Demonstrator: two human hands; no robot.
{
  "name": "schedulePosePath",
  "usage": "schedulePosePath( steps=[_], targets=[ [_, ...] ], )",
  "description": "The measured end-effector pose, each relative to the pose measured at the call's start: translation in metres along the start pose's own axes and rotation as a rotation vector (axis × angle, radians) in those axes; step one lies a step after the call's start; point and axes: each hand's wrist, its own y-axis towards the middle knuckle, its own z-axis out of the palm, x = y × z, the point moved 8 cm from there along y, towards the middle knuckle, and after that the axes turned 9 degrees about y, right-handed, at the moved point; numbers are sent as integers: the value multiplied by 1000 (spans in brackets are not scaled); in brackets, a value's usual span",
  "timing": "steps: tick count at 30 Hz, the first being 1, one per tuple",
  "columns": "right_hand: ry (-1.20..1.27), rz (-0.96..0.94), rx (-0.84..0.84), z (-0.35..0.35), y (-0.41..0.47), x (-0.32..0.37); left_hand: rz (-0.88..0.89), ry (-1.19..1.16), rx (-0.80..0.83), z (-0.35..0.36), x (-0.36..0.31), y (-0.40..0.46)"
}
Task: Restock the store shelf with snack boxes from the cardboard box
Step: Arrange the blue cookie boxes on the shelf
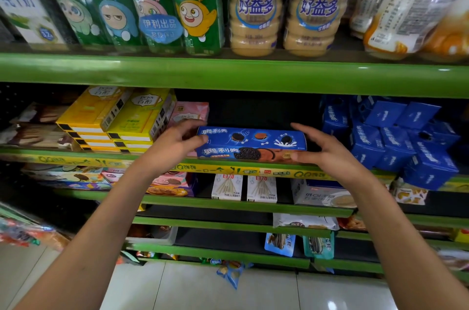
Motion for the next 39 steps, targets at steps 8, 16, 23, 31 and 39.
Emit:
schedulePosePath(
  steps=[8,16,23,31,39],
  targets=[
    [44,-6,27,2,-5,9,-21,82,-58,-4,-10,-3],
    [-124,-171,-121,-6,-26,35,199,318,-216,8,-91,-5],
    [-203,-318,-289,-55,-81,55,370,361,-46,81,-177,24],
    [-877,-217,-440,-117,-104,27,412,482,140,176,-250,60],
    [-979,-236,-412,-157,-106,9,166,607,0,228,-289,95]
  ],
)
